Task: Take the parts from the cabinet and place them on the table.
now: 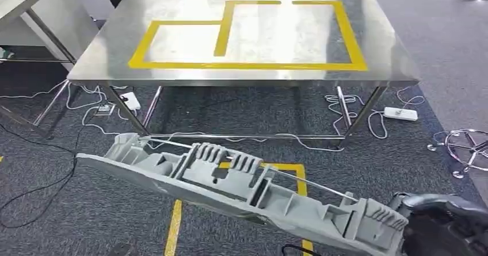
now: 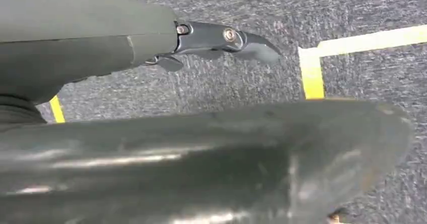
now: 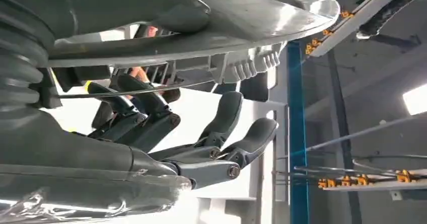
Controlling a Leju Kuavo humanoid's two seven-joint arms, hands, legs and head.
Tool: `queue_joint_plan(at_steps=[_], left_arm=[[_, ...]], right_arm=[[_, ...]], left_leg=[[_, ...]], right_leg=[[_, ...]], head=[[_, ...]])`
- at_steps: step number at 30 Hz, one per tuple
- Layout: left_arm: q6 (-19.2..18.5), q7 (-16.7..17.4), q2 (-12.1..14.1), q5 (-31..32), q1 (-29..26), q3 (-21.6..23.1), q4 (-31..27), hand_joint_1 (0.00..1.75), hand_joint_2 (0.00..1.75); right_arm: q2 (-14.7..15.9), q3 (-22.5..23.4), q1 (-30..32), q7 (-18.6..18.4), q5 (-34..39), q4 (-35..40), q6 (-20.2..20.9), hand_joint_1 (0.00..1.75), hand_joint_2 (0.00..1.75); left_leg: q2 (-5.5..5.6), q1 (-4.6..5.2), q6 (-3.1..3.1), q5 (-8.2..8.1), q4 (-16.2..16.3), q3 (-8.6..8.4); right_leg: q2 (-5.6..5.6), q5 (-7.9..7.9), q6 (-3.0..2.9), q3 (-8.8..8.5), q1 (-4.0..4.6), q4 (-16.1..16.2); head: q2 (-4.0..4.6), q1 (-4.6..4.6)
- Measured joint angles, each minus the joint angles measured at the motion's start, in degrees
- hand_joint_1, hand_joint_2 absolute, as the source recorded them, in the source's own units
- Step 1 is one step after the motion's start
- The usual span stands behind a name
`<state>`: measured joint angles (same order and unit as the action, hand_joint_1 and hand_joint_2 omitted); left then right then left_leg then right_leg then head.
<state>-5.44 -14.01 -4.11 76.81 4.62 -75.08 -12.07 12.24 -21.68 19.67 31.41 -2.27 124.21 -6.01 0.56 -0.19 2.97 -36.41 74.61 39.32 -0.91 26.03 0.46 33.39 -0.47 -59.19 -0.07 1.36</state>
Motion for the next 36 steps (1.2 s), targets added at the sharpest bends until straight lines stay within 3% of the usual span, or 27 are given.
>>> queue_joint_plan(at_steps=[1,2,4,5,6,7,8,10,11,13,14,15,16,18,19,20,21,23,24,26,29,30,31,32,34,35,36], left_arm=[[0.0,0.0,0.0,0.0,0.0,0.0,0.0,0.0,0.0],[0.0,0.0,0.0,0.0,-0.1,0.0,0.0,0.0,0.0],[0.0,0.0,0.0,0.0,-0.2,0.0,0.0,0.0,0.0],[0.0,0.0,0.0,0.0,-0.3,0.0,0.0,0.0,0.0],[0.0,0.0,0.0,0.0,-0.2,0.0,0.0,0.0,0.0],[0.0,0.0,0.0,0.0,-0.3,0.0,0.0,0.0,0.0],[0.0,0.0,0.0,0.0,-0.3,0.0,0.0,0.0,0.0],[0.0,-0.1,-0.1,0.0,-0.2,0.0,0.0,0.0,0.0],[0.0,-0.1,0.0,0.0,-0.2,0.0,0.0,0.0,0.0],[0.0,-0.1,0.0,0.0,-0.2,0.0,0.0,0.0,0.0],[0.0,-0.1,0.0,0.0,-0.3,0.0,0.0,0.0,0.0],[0.0,-0.1,0.0,0.0,-0.3,0.0,0.0,0.0,0.0],[0.0,-0.1,0.0,0.0,-0.3,0.0,0.0,0.0,0.0],[0.0,-0.1,0.0,0.0,-0.3,0.0,0.0,0.0,0.0],[-0.1,-0.1,-0.1,0.0,-0.3,0.0,0.0,0.0,0.0],[-0.2,-0.1,-0.1,0.0,-0.3,0.0,0.0,0.0,0.0],[-0.2,-0.1,0.0,-0.1,-0.3,0.0,0.0,0.0,0.0],[-0.2,-0.1,0.0,-0.2,-0.5,0.0,0.0,0.0,0.0],[-0.2,-0.1,0.0,-0.2,-0.4,0.0,0.0,0.0,0.0],[-0.2,-0.1,0.1,-0.2,-0.1,0.0,0.0,0.0,0.0],[-0.4,-0.1,0.0,-0.2,-0.2,0.0,0.0,0.0,0.0],[-0.4,-0.1,0.0,-0.2,-0.4,0.0,0.0,0.0,0.0],[-0.4,-0.1,0.0,-0.2,-0.5,0.0,0.0,0.0,0.0],[-0.4,-0.1,0.0,-0.2,-0.6,0.0,0.0,0.0,0.0],[-0.5,-0.1,0.0,-0.3,-0.6,0.0,0.0,0.0,0.0],[-0.5,-0.1,-0.1,-0.3,-0.7,0.0,0.0,0.0,0.0],[-0.5,-0.1,-0.1,-0.3,-0.6,0.0,0.0,0.0,0.0]], right_arm=[[0.0,0.1,0.0,0.1,0.2,0.0,0.2,1.75,1.75],[0.0,0.2,0.0,0.2,0.5,0.0,0.5,1.75,1.75],[0.0,0.5,0.0,0.6,0.9,0.0,0.9,1.75,1.75],[-0.1,0.6,-0.1,0.7,1.1,0.0,1.1,1.75,1.75],[-0.1,0.7,0.0,0.9,1.4,0.0,1.2,1.75,1.75],[-0.2,0.9,0.0,0.9,1.6,0.0,1.3,1.75,1.75],[-0.2,1.1,0.0,1.0,1.6,0.0,1.4,1.75,1.75],[-0.2,1.4,0.0,1.0,1.6,0.0,1.5,1.75,1.75],[-0.2,1.6,-0.1,1.0,1.6,0.0,1.5,1.75,1.75],[-0.3,1.7,0.0,1.0,1.6,0.0,1.5,1.75,1.75],[-0.3,1.8,0.0,1.0,1.6,0.0,1.5,1.75,1.75],[-0.3,1.9,0.0,1.0,1.7,0.0,1.5,1.75,1.75],[-0.4,2.0,0.1,1.1,1.9,0.0,1.6,1.75,1.75],[-0.5,2.2,0.1,1.2,2.5,0.0,2.0,1.75,1.75],[-0.6,2.5,0.1,1.2,2.9,0.0,2.4,1.75,1.75],[-0.7,2.6,0.0,1.3,3.3,0.0,2.6,1.75,1.75],[-0.8,2.7,-0.1,1.4,3.6,0.0,2.9,1.75,1.75],[-1.1,3.0,0.0,1.4,3.8,0.0,3.0,1.75,1.75],[-1.2,3.0,0.0,1.4,3.8,0.0,3.2,1.75,1.75],[-1.6,3.2,-0.1,1.5,3.8,0.0,3.5,1.75,1.75],[-2.3,3.4,-0.2,1.5,3.8,0.0,3.6,1.75,1.75],[-2.4,3.4,-0.1,1.5,3.7,0.0,3.6,1.75,1.75],[-2.4,3.5,-0.1,1.5,3.7,0.0,3.6,1.75,1.75],[-2.5,3.5,-0.1,1.5,3.7,0.0,3.6,1.75,1.75],[-2.6,3.6,-0.1,1.5,3.7,0.0,3.7,1.75,1.75],[-2.6,3.7,-0.1,1.5,3.7,0.0,3.8,1.75,1.75],[-2.6,3.9,0.0,1.5,3.6,0.0,3.8,1.75,1.75]], left_leg=[[0.0,0.0,-0.11,1.95,-1.6,0.11],[0.0,0.0,-0.22,5.01,-4.8,-0.7],[0.31,-0.04,-0.45,12.39,-13.4,-3.31],[0.44,0.0,-0.68,11.76,-16.2,-3.39],[0.32,0.1,-1.18,11.01,-16.1,-3.6],[0.28,0.13,-1.66,11.39,-16.4,-3.86],[0.11,0.09,-2.08,11.36,-16.7,-3.97],[-0.16,-0.13,-3.01,11.52,-16.7,-5.1],[-0.21,-0.12,-3.34,11.22,-16.7,-5.49],[-0.59,0.0,-3.59,10.55,-16.6,-5.99],[-0.77,0.06,-3.62,10.22,-16.6,-6.28],[-0.9,0.09,-3.61,9.86,-16.6,-6.71],[-1.03,0.11,-3.58,9.39,-16.6,-7.33],[-1.44,0.11,-3.44,8.33,-16.6,-8.93],[-1.69,0.11,-3.3,7.74,-16.7,-9.64],[-1.94,0.23,-2.95,7.34,-16.6,-10.28],[-2.17,0.4,-2.57,7.11,-16.7,-10.08],[-2.75,0.44,-1.88,7.12,-16.7,-10.53],[-2.79,0.43,-1.72,7.13,-16.7,-10.75],[-1.79,0.4,-1.1,6.28,-13.4,-9.28],[-1.35,0.09,-0.31,1.33,-2.2,-1.83],[-1.34,0.06,-0.18,0.79,-0.2,0.07],[-1.34,0.06,-0.1,2.3,-0.6,0.7],[-1.33,0.03,-0.12,5.12,-3.1,0.2],[-1.32,-0.03,-0.09,11.99,-11.8,-2.75],[-1.23,-0.14,0.0,13.46,-14.6,-3.46],[-1.25,0.01,-0.62,10.5,-16.9,-4.03]], right_leg=[[-0.21,0.42,0.09,-0.63,-0.01,0.0],[-0.42,0.81,0.2,-1.26,-0.04,0.0],[-0.77,1.66,0.55,-2.4,-0.11,0.1],[-1.11,2.15,0.91,-2.71,0.2,-0.4],[-1.45,2.59,1.33,-2.5,0.26,-0.1],[-1.65,2.69,1.68,-2.9,0.21,0.3],[-1.64,2.13,2.09,-3.18,0.3,-0.3],[-0.76,3.37,2.55,-3.4,0.26,-0.8],[-0.1,4.78,2.83,-2.24,0.31,-3.5],[0.31,9.19,3.14,3.24,0.29,-13.0],[0.33,10.34,3.15,5.61,0.3,-16.6],[0.34,10.04,3.06,6.94,0.31,-17.8],[0.35,8.25,2.86,6.92,0.34,-16.4],[0.67,2.02,2.28,4.04,0.49,-7.9],[1.8,-1.37,1.83,2.24,0.7,-2.8],[3.31,-0.84,1.76,2.02,1.13,-1.3],[3.18,0.2,1.3,2.01,1.37,-0.7],[2.21,-0.79,0.65,2.08,1.39,-0.3],[1.72,-0.87,0.46,1.23,1.16,-0.2],[1.38,-0.64,0.04,-0.02,0.65,0.6],[0.75,0.17,-0.39,-0.57,0.52,0.7],[0.41,0.47,-0.34,-0.93,0.48,0.7],[0.15,0.86,-0.24,-1.44,0.42,0.7],[-0.04,1.31,-0.11,-2.12,0.32,0.7],[-0.25,2.33,0.39,-3.63,-0.03,0.7],[-0.34,2.76,0.77,-3.61,0.08,0.7],[-0.55,3.19,1.19,-3.78,0.31,0.4]], head=[[0.0,-0.02],[0.02,0.0],[0.0,-0.07],[0.02,-0.11],[0.0,-0.31],[0.02,-0.24],[0.02,-0.25],[0.02,-0.11],[0.0,0.11],[0.02,0.22],[0.02,0.28],[0.02,0.33],[0.0,0.28],[0.02,0.37],[0.02,0.41],[0.02,0.41],[0.02,0.57],[0.0,0.57],[0.02,0.48],[0.02,0.26],[0.02,0.13],[0.02,0.09],[0.02,0.11],[0.02,0.11],[0.02,0.13],[0.02,0.0],[0.02,-0.35]])
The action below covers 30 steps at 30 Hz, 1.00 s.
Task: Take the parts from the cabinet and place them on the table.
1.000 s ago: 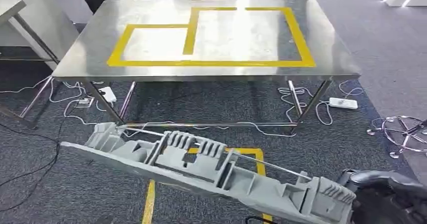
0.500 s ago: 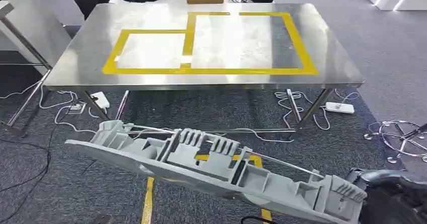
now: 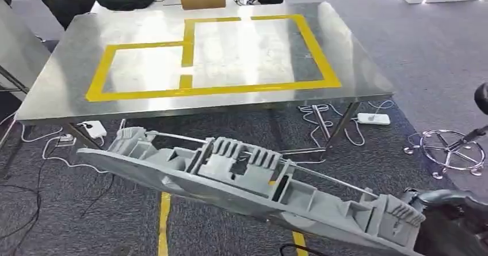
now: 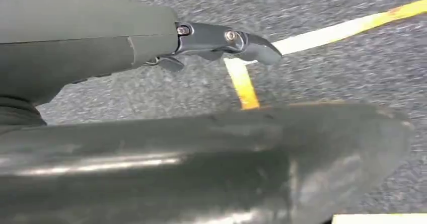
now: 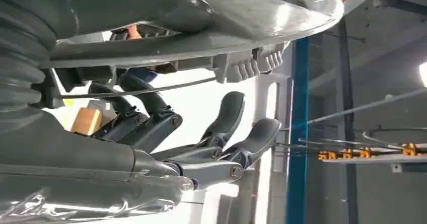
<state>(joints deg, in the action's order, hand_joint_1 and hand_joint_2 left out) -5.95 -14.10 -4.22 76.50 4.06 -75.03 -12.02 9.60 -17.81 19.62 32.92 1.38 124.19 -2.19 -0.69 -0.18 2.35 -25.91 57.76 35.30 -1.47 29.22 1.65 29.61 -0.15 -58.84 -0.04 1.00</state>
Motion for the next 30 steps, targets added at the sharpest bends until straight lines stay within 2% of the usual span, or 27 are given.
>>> queue_joint_plan(at_steps=[1,2,4,5,6,8,9,10,11,13,14,15,16,17,18,19,20,21,23,24,25,26,27,29,30], left_arm=[[0.0,0.0,0.0,0.0,0.1,0.0,0.0,0.0,0.0],[0.0,0.0,0.0,0.0,0.0,0.0,0.0,0.0,0.0],[-0.1,-0.1,0.0,-0.1,-0.1,0.0,0.0,0.0,0.0],[-0.1,-0.1,0.0,-0.1,0.0,0.0,0.0,0.0,0.0],[-0.1,-0.1,0.1,-0.1,0.1,0.0,0.0,0.0,0.0],[-0.2,-0.1,0.1,-0.1,0.1,0.0,0.0,0.0,0.0],[-0.2,-0.1,0.1,-0.1,0.0,0.0,0.0,0.0,0.0],[-0.2,-0.1,0.0,-0.1,0.0,0.0,0.0,0.0,0.0],[-0.2,-0.1,0.0,-0.1,0.0,0.0,0.0,0.0,0.0],[-0.2,-0.1,-0.1,-0.1,0.0,0.0,0.0,0.0,0.0],[-0.2,-0.1,-0.2,-0.1,-0.1,0.0,0.0,0.0,0.0],[-0.2,-0.1,-0.2,-0.2,0.1,0.0,0.0,0.0,0.0],[-0.2,-0.1,-0.3,-0.2,0.1,0.0,0.0,0.0,0.0],[-0.2,-0.1,-0.3,-0.2,0.1,0.0,0.0,0.0,0.0],[-0.2,-0.1,-0.4,-0.2,0.1,0.0,0.0,0.0,0.0],[-0.2,-0.1,-0.3,-0.2,0.2,0.0,0.0,0.0,0.0],[-0.2,-0.2,-0.4,-0.2,0.3,0.0,0.0,0.0,0.0],[-0.2,-0.2,-0.4,-0.2,0.4,0.0,0.0,0.0,0.0],[-0.2,-0.2,-0.6,-0.2,0.5,0.0,0.0,0.0,0.0],[-0.2,-0.2,-0.6,-0.2,0.3,0.0,0.0,0.0,0.0],[-0.3,-0.2,-0.6,-0.2,0.2,0.0,0.0,0.0,0.0],[-0.3,-0.2,-0.6,-0.2,0.1,0.0,0.0,0.0,0.0],[-0.3,-0.2,-0.6,-0.2,0.2,0.0,0.0,0.0,0.0],[-0.3,-0.2,-0.6,-0.2,0.1,0.0,0.0,0.0,0.0],[-0.4,-0.2,-0.7,-0.2,0.1,0.0,0.0,0.0,0.0]], right_arm=[[0.0,0.1,0.0,0.0,0.0,0.0,0.0,1.75,1.75],[0.0,0.2,0.1,0.0,0.0,0.0,0.0,1.75,1.75],[-0.1,0.5,0.1,0.0,0.0,0.0,0.0,1.75,1.75],[-0.1,0.5,0.1,0.1,0.0,0.0,0.0,1.75,1.75],[-0.1,0.6,0.0,0.1,0.0,0.0,0.1,1.75,1.75],[-0.1,0.6,0.1,0.1,0.0,0.0,0.2,1.75,1.75],[-0.1,0.7,0.1,0.1,0.0,0.0,0.2,1.75,1.75],[-0.1,0.7,0.1,0.1,0.0,0.0,0.3,1.75,1.75],[-0.1,0.9,0.1,0.1,0.0,0.0,0.3,1.75,1.75],[-0.1,0.9,0.1,0.1,-0.1,0.0,0.4,1.75,1.75],[-0.1,1.0,0.1,0.0,-0.1,0.0,0.5,1.75,1.75],[-0.1,1.0,0.1,0.0,-0.1,0.0,0.5,1.75,1.75],[-0.1,1.0,0.0,0.0,-0.1,0.0,0.5,1.75,1.75],[-0.1,1.0,0.1,0.0,-0.1,0.0,0.5,1.75,1.75],[-0.1,1.0,0.2,0.0,-0.2,0.0,0.6,1.75,1.75],[-0.1,1.1,0.2,0.0,-0.2,0.0,0.6,1.75,1.75],[-0.1,1.1,0.2,0.0,-0.2,0.0,0.6,1.75,1.75],[-0.2,1.1,0.1,0.0,-0.2,0.0,0.6,1.75,1.75],[-0.2,1.1,0.0,0.0,-0.3,0.0,0.7,1.75,1.75],[-0.2,1.1,0.0,0.0,-0.3,0.0,0.8,1.75,1.75],[-0.2,1.2,0.1,0.0,-0.3,0.0,0.8,1.75,1.75],[-0.2,1.2,0.1,0.0,-0.3,0.0,0.8,1.75,1.75],[-0.2,1.2,0.1,0.0,-0.3,0.0,0.8,1.75,1.75],[-0.3,1.2,0.1,0.0,-0.3,0.0,0.8,1.75,1.75],[-0.3,1.2,0.1,-0.1,-0.3,0.0,0.8,1.75,1.75]], left_leg=[[0.09,0.11,-0.81,0.64,0.6,-0.05],[0.14,0.05,-1.3,0.8,0.3,-0.05],[0.2,-0.23,-2.13,0.55,0.3,-0.99],[0.21,-0.24,-2.53,0.16,0.3,-1.57],[0.23,-0.24,-2.83,-0.15,0.3,-1.88],[0.24,-0.15,-3.02,-0.91,0.3,-2.49],[0.23,-0.08,-3.04,-1.32,0.3,-2.94],[0.24,-0.03,-3.06,-1.75,0.3,-3.5],[0.29,0.03,-3.06,-2.3,0.3,-4.31],[0.37,0.08,-2.91,-3.42,0.3,-6.1],[0.4,0.04,-2.74,-3.96,0.1,-6.47],[0.4,0.31,-2.37,-4.32,0.4,-6.96],[0.42,0.29,-1.95,-4.61,0.0,-6.81],[0.35,0.31,-1.56,-4.53,0.1,-7.35],[0.35,0.31,-1.25,-4.32,0.2,-7.57],[0.37,0.42,-1.1,-4.42,0.3,-7.84],[0.45,0.39,-0.79,-5.05,1.4,-7.6],[0.46,0.34,-0.49,-5.79,3.9,-6.21],[0.45,0.09,0.18,-9.28,12.3,-0.57],[0.45,0.07,0.38,-10.75,15.5,1.95],[0.45,0.07,0.49,-10.59,16.4,3.39],[0.45,0.05,0.52,-8.79,15.3,3.68],[0.45,0.05,0.43,-5.56,12.3,2.99],[0.43,0.03,0.28,1.81,3.4,0.22],[0.4,0.13,0.03,0.45,2.1,0.0]], right_leg=[[0.04,0.27,0.42,0.4,0.05,0.5],[0.02,-0.01,0.9,-0.41,0.06,0.1],[0.28,0.8,1.51,-0.74,0.05,0.3],[0.66,1.34,1.74,-0.14,0.06,-1.7],[0.84,2.5,1.95,1.88,0.04,-5.4],[0.92,6.37,2.22,7.86,0.06,-14.9],[0.92,7.29,2.21,10.15,0.07,-17.8],[0.92,6.69,2.09,11.08,0.07,-17.8],[0.92,4.34,1.82,10.81,0.12,-15.4],[0.93,-2.04,1.09,7.93,0.28,-6.4],[1.25,-5.6,0.58,6.65,0.57,-2.0],[1.41,-4.11,0.52,6.83,0.68,-1.4],[1.43,-3.42,0.22,6.52,0.84,-1.4],[1.31,-4.24,-0.26,6.56,0.9,-1.2],[1.25,-4.22,-0.55,6.55,0.88,-1.0],[1.03,-4.2,-0.72,5.43,0.53,-0.8],[1.09,-4.1,-0.89,4.51,0.28,-0.3],[1.11,-3.93,-1.11,4.15,0.21,-0.1],[1.03,-3.39,-1.44,3.91,0.18,-0.1],[0.93,-3.09,-1.46,3.73,0.18,-0.1],[0.78,-2.81,-1.44,3.4,0.16,-0.1],[0.66,-2.42,-1.37,2.9,0.14,-0.1],[0.6,-1.98,-1.25,2.22,0.12,-0.1],[0.6,-0.98,-0.8,1.07,0.02,0.0],[0.55,-0.63,-0.42,0.34,0.19,-0.4]], head=[[-0.02,-0.06],[0.0,-0.06],[-0.02,0.09],[-0.02,0.22],[-0.02,0.42],[-0.02,0.53],[-0.02,0.55],[-0.02,0.57],[-0.02,0.57],[-0.02,0.66],[0.0,0.75],[0.0,0.64],[0.0,0.7],[-0.02,0.57],[0.0,0.68],[-0.02,0.64],[-0.02,0.57],[0.0,0.03],[0.0,-0.04],[0.0,0.02],[0.0,-0.02],[0.0,0.0],[0.0,0.0],[0.0,0.0],[0.0,0.02]])
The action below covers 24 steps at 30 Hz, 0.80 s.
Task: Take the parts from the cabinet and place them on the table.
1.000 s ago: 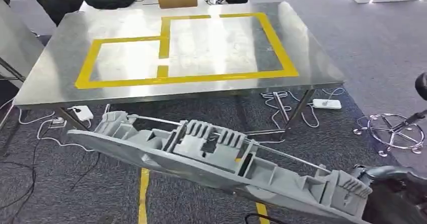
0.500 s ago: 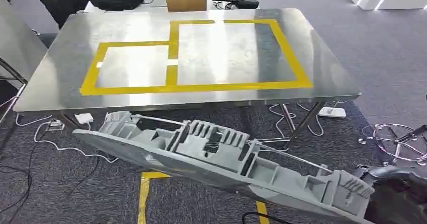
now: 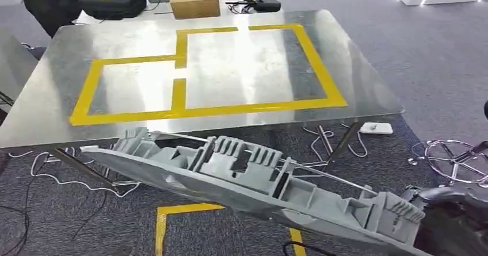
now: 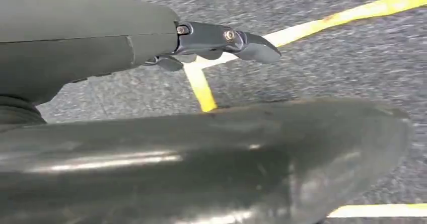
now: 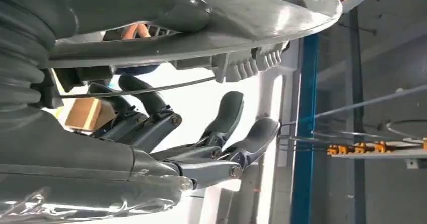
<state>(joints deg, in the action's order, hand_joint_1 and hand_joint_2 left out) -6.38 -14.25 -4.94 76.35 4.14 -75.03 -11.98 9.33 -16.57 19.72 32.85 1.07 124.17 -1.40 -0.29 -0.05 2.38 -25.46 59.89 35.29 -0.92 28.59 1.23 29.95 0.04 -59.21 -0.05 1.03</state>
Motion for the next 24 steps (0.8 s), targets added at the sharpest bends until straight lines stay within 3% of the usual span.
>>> queue_joint_plan(at_steps=[1,2,4,6,9,10,11,12,14,15,16,17,20,21,24], left_arm=[[0.0,0.0,0.0,0.0,0.2,0.0,0.0,0.0,0.0],[0.0,0.0,0.0,0.0,0.1,0.0,0.0,0.0,0.0],[0.0,0.0,-0.2,0.0,0.0,0.0,0.0,0.0,0.0],[0.0,-0.1,-0.1,0.0,0.0,0.0,0.0,0.0,0.0],[0.0,-0.1,-0.1,-0.1,0.1,0.0,0.0,0.0,0.0],[-0.1,-0.1,-0.1,-0.1,0.0,0.0,0.0,0.0,0.0],[-0.1,-0.1,-0.1,-0.1,0.0,0.0,0.0,0.0,0.0],[-0.1,-0.1,-0.1,-0.1,0.0,0.0,0.0,0.0,0.0],[-0.1,-0.1,-0.1,-0.1,0.0,0.0,0.0,0.0,0.0],[-0.1,-0.1,-0.1,-0.3,-0.1,0.0,0.0,0.0,0.0],[-0.2,-0.2,0.0,-0.4,0.1,0.0,0.0,0.0,0.0],[-0.3,-0.2,0.1,-0.5,0.0,0.0,0.0,0.0,0.0],[-0.7,-0.7,0.2,-0.8,0.1,0.0,0.0,0.0,0.0],[-0.7,-0.8,0.2,-0.8,0.2,0.0,0.0,0.0,0.0],[-0.7,-0.8,0.0,-0.9,0.2,0.0,0.0,0.0,0.0]], right_arm=[[0.0,0.1,0.0,0.0,0.0,0.0,0.0,1.75,1.75],[0.0,0.1,0.0,0.0,0.0,0.0,0.0,1.75,1.75],[0.0,0.2,0.1,-0.1,0.0,0.0,0.0,1.75,1.75],[0.0,0.2,-0.1,-0.1,0.0,0.0,0.0,1.75,1.75],[0.0,0.2,0.0,-0.1,0.0,0.0,0.0,1.75,1.75],[0.0,0.2,0.1,-0.1,0.0,0.0,0.0,1.75,1.75],[0.0,0.2,0.1,-0.1,0.0,0.0,0.0,1.75,1.75],[0.0,0.2,0.1,-0.1,0.0,0.0,0.0,1.75,1.75],[0.0,0.2,0.3,-0.1,-0.6,0.0,0.1,1.75,1.75],[0.0,0.2,0.5,0.0,-1.3,0.0,0.0,1.75,1.75],[-0.1,0.1,0.6,0.0,-1.8,0.0,-0.2,1.75,1.75],[-0.1,-0.1,0.7,0.0,-2.2,0.0,-0.7,1.75,1.75],[-0.1,-0.5,0.9,0.1,-2.9,0.0,-2.1,1.75,1.75],[-0.1,-0.5,0.8,0.1,-3.0,0.0,-2.4,1.75,1.75],[0.0,-0.5,0.6,0.1,-2.9,0.0,-2.8,1.75,1.75]], left_leg=[[-0.07,0.17,-0.59,-0.93,-1.5,-0.28],[0.01,0.17,-1.06,-0.19,-1.6,-0.19],[0.09,-0.1,-1.84,-0.32,-1.6,-0.76],[0.12,-0.21,-2.61,-0.82,-1.7,-1.81],[0.11,-0.17,-2.85,-1.74,-1.6,-2.69],[0.11,-0.17,-2.84,-2.12,-1.6,-3.13],[0.12,-0.18,-2.81,-2.52,-1.6,-3.67],[0.15,-0.21,-2.71,-2.97,-1.6,-4.35],[0.21,-0.31,-2.36,-4.12,-1.6,-6.06],[0.23,-0.21,-1.99,-4.55,-1.7,-6.39],[0.26,-0.06,-1.7,-4.64,-1.7,-6.37],[0.21,-0.05,-1.36,-4.76,-2.0,-6.15],[0.2,-0.04,-0.55,-4.69,-1.3,-6.43],[0.2,-0.02,-0.27,-4.88,0.9,-5.32],[0.21,-0.12,0.34,-10.43,12.7,2.07]], right_leg=[[0.0,0.23,0.35,0.71,0.13,0.0],[0.0,0.47,0.69,0.95,0.13,0.5],[0.09,0.81,1.39,-0.08,0.16,0.2],[0.4,2.4,1.93,0.92,0.07,-2.7],[0.44,7.63,2.42,8.68,-0.04,-15.6],[0.44,7.74,2.43,10.45,-0.05,-17.5],[0.44,6.29,2.46,10.8,-0.06,-16.7],[0.45,3.68,2.41,10.11,-0.06,-13.8],[0.52,-3.25,2.04,6.49,-0.07,-3.6],[0.57,-3.81,1.99,5.93,0.05,-1.7],[0.6,-2.16,1.17,6.2,0.24,-1.1],[0.51,-3.12,0.69,5.8,0.31,-1.2],[0.28,-3.24,-0.12,5.15,-0.09,-0.7],[0.33,-3.05,-0.41,4.81,-0.1,-0.6],[0.35,-2.38,-1.03,4.42,-0.09,-0.5]], head=[[0.0,-0.29],[-0.02,-0.15],[-0.02,-0.09],[-0.02,0.08],[-0.02,0.33],[-0.02,0.33],[-0.02,0.31],[0.0,0.37],[0.0,0.37],[0.0,0.48],[-0.02,0.48],[0.0,0.39],[-0.02,0.35],[0.0,0.31],[0.0,0.28]])
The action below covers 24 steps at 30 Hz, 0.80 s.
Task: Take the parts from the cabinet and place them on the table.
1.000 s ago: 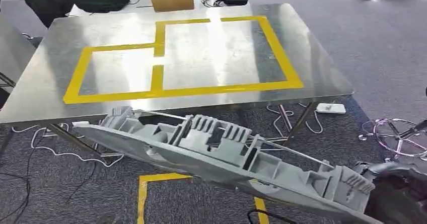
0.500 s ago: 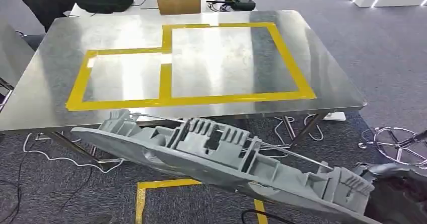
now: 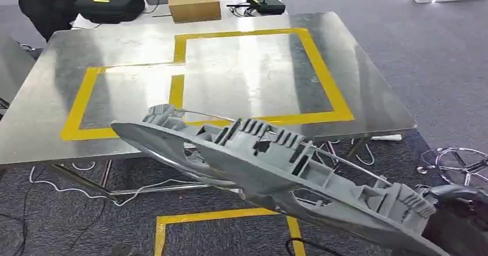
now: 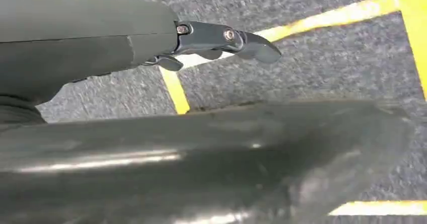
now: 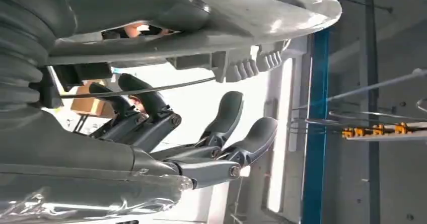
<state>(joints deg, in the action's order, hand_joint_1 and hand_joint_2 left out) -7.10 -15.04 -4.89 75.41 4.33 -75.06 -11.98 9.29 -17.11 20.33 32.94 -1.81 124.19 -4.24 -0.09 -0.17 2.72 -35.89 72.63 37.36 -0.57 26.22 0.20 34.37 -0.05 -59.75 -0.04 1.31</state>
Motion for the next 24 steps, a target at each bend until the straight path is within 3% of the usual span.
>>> queue_joint_plan(at_steps=[1,2,3,5,6,7,8,9,10,12,13,15,16,17,18,19,21,22,23,24], left_arm=[[0.0,0.0,0.0,0.0,-0.1,0.0,0.0,0.0,0.0],[0.0,0.0,-0.1,0.0,-0.2,0.0,0.0,0.0,0.0],[0.0,0.0,-0.1,0.0,-0.3,0.0,0.0,0.0,0.0],[0.0,0.0,-0.1,-0.1,-0.3,0.0,0.0,0.0,0.0],[0.0,0.0,-0.1,-0.1,-0.3,0.0,0.0,0.0,0.0],[0.0,0.0,-0.1,-0.1,-0.2,0.0,0.0,0.0,0.0],[0.0,0.1,-0.1,-0.1,-0.1,0.0,0.0,0.0,0.0],[0.1,0.1,-0.1,-0.2,-0.4,0.0,0.0,0.0,0.0],[0.1,0.1,-0.1,-0.2,-0.6,0.0,0.0,0.0,0.0],[0.1,0.1,-0.1,-0.2,-0.5,0.0,0.0,0.0,0.0],[0.1,0.1,0.0,-0.2,-0.4,0.0,0.0,0.0,0.0],[0.1,0.1,0.0,-0.2,-0.3,0.0,0.0,0.0,0.0],[0.1,0.1,0.0,-0.2,-0.4,0.0,0.0,0.0,0.0],[0.1,0.1,0.0,-0.2,-0.6,0.0,0.0,0.0,0.0],[0.1,0.1,-0.1,-0.2,-0.6,0.0,0.0,0.0,0.0],[0.1,0.1,-0.1,-0.2,-0.6,0.0,0.0,0.0,0.0],[0.1,0.1,-0.2,-0.2,-0.6,0.0,0.0,0.0,0.0],[0.1,0.1,0.0,-0.2,-0.5,0.0,0.0,0.0,0.0],[0.1,0.1,0.0,-0.2,-0.4,0.0,0.0,0.0,0.0],[0.1,0.1,0.0,-0.2,-0.5,0.0,0.0,0.0,0.0]], right_arm=[[0.0,0.0,0.1,0.0,0.0,0.0,0.0,1.75,1.75],[0.0,0.0,0.1,0.0,0.0,0.0,-0.1,1.75,1.75],[0.0,0.0,0.1,0.0,0.1,0.0,-0.1,1.75,1.75],[0.0,0.0,0.1,0.0,0.2,0.0,-0.2,1.75,1.75],[0.0,0.0,0.1,0.0,0.5,0.0,-0.2,1.75,1.75],[0.0,0.1,0.1,0.0,0.6,0.0,-0.2,1.75,1.75],[0.1,0.1,0.2,0.0,0.7,0.0,-0.2,1.75,1.75],[0.1,0.2,0.3,-0.1,0.8,0.0,-0.2,1.75,1.75],[0.1,0.2,0.4,-0.1,0.8,0.0,-0.2,1.75,1.75],[0.2,0.2,0.4,-0.1,0.9,0.0,-0.2,1.75,1.75],[0.2,0.2,0.4,-0.1,0.9,0.0,-0.2,1.75,1.75],[0.2,0.2,0.7,-0.1,1.0,0.0,-0.3,1.75,1.75],[0.2,0.2,0.9,-0.1,1.0,0.0,-0.4,1.75,1.75],[0.2,0.2,1.0,-0.1,1.0,0.0,-0.4,1.75,1.75],[0.2,0.2,1.0,-0.1,1.0,0.0,-0.4,1.75,1.75],[0.2,0.2,1.0,-0.1,1.0,0.0,-0.4,1.75,1.75],[0.3,0.2,1.2,-0.1,1.0,0.0,-0.4,1.75,1.75],[0.4,0.2,1.2,-0.1,1.0,0.0,-0.5,1.75,1.75],[0.4,0.2,1.2,-0.1,1.0,0.0,-0.5,1.75,1.75],[0.4,0.2,1.4,-0.1,1.0,0.0,-0.5,1.75,1.75]], left_leg=[[0.0,0.01,-0.03,-0.75,2.6,2.04],[0.0,0.01,-0.12,0.13,2.6,2.74],[0.0,0.01,-0.23,2.43,0.6,2.42],[-0.01,0.06,-0.72,9.02,-8.0,-0.8],[-0.03,0.07,-1.06,11.47,-11.8,-2.21],[-0.06,0.2,-1.23,8.5,-13.7,-2.51],[-0.05,0.21,-1.33,7.9,-13.5,-2.62],[-0.01,0.15,-1.65,9.24,-14.1,-2.85],[0.02,0.09,-2.05,9.38,-14.2,-3.09],[0.0,-0.29,-2.68,9.32,-14.3,-4.31],[0.01,-0.3,-3.03,9.05,-14.3,-4.61],[0.01,-0.28,-3.21,8.54,-14.3,-4.93],[0.01,-0.28,-3.16,8.27,-14.3,-5.16],[0.01,-0.29,-3.11,8.01,-14.3,-5.48],[0.02,-0.33,-3.03,7.68,-14.3,-5.93],[0.03,-0.41,-2.9,7.3,-14.3,-6.51],[0.04,-0.55,-2.36,6.3,-14.3,-7.67],[0.07,-0.34,-2.01,6.0,-14.1,-8.09],[0.08,-0.18,-1.71,5.87,-14.4,-7.82],[0.01,-0.17,-1.36,5.75,-14.7,-8.03]], right_leg=[[-0.08,0.23,-0.04,-0.22,0.01,0.0],[-0.18,0.48,-0.02,-0.55,0.01,0.0],[-0.25,0.8,0.04,-1.02,0.01,0.0],[-0.28,1.48,0.31,-2.23,0.01,0.0],[-0.27,1.81,0.53,-2.28,0.01,0.1],[-0.33,2.14,0.91,-2.84,0.32,-0.2],[-0.36,2.38,1.27,-2.56,0.37,0.1],[-0.34,2.31,1.65,-2.99,0.36,0.2],[-0.3,1.82,2.07,-3.29,0.43,-0.4],[-0.12,3.11,2.67,-3.16,0.37,-1.8],[0.0,4.53,3.02,-1.78,0.32,-4.5],[0.01,8.55,3.3,3.35,0.12,-13.2],[0.01,9.72,3.41,5.74,0.09,-16.6],[0.02,9.3,3.49,6.76,0.04,-17.4],[0.03,7.47,3.48,6.55,-0.01,-15.8],[0.05,4.71,3.43,5.28,-0.05,-12.2],[0.17,-1.63,3.36,1.29,-0.16,-2.1],[0.27,0.47,3.31,1.15,0.03,-1.0],[0.32,1.0,2.32,1.03,0.1,-0.9],[0.23,0.04,1.95,0.8,0.1,-0.7]], head=[[0.0,-0.07],[0.0,-0.02],[0.0,-0.04],[0.0,-0.02],[0.0,-0.09],[0.0,-0.02],[-0.02,-0.13],[0.0,-0.11],[0.0,-0.13],[0.0,0.06],[0.0,0.33],[-0.02,0.46],[0.0,0.52],[0.0,0.59],[0.0,0.5],[0.0,0.59],[0.0,0.63],[0.0,0.77],[-0.02,0.87],[0.0,0.79]])
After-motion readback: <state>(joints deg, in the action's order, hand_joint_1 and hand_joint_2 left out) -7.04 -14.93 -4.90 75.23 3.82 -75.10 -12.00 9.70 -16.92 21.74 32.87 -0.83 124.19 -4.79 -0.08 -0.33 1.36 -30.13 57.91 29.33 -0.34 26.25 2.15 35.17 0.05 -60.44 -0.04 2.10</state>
